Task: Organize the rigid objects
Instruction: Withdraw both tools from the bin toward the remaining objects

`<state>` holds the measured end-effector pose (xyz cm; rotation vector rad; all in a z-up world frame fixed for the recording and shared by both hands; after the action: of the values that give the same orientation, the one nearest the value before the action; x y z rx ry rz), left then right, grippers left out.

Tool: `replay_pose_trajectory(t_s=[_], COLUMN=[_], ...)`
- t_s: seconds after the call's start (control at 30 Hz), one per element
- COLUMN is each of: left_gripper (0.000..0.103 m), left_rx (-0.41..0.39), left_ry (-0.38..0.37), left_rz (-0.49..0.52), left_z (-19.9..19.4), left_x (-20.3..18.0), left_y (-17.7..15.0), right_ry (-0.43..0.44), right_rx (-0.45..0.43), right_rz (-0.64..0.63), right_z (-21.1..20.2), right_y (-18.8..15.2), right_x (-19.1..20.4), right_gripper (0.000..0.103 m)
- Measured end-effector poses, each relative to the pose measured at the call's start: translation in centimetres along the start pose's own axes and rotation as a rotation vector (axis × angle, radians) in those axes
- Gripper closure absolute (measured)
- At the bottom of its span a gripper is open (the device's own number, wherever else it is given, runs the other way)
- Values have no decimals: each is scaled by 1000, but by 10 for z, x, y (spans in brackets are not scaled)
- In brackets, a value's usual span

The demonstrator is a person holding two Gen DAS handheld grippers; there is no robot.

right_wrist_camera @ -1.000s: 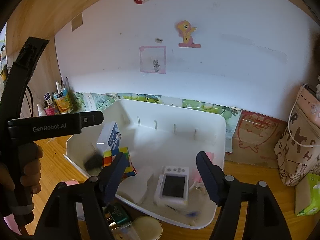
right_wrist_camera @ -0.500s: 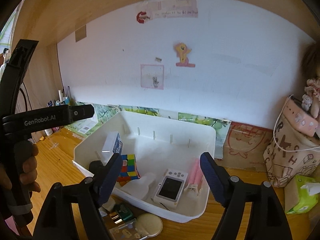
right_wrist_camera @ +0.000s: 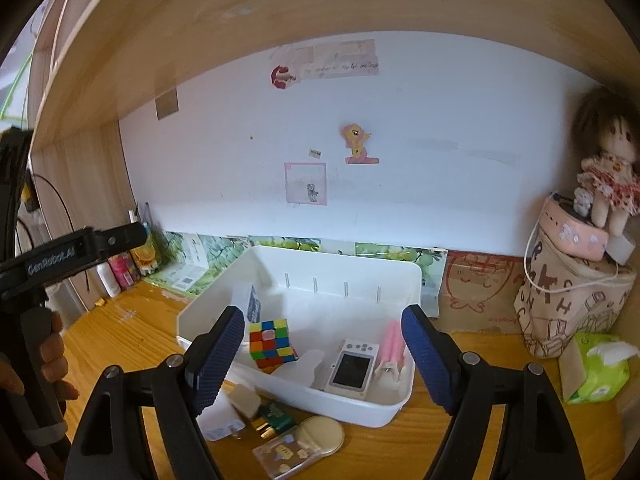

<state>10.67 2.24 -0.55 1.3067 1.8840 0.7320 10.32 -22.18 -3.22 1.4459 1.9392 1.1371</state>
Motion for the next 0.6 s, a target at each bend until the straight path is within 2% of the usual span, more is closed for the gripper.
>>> replay_pose_trajectory(t_s=[0.23, 0.6], left_gripper=[11, 11], left_rx=[15, 158], left_ry=[32, 96], left_rz=[-4, 1], left_z=[-15, -14], left_x=[13, 34], left_y=[-17, -54], right_ry=[9, 31], right_rx=[17, 137], right_rz=[55, 98], right_z=[-14, -8], right_y=[-15, -53], right_x=[1, 12], right_gripper=[21, 21])
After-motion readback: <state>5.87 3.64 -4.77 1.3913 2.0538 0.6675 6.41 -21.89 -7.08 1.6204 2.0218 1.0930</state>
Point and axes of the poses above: each gripper's, at about its wrist camera, not at the fingertips, and z roughly the way its jaws point, x to its left, y to its top, the point moved 1 cm from there along z, roughly the way its jaws point, and after that the axes turned 6 degrees about x, right-handed, at the moved point
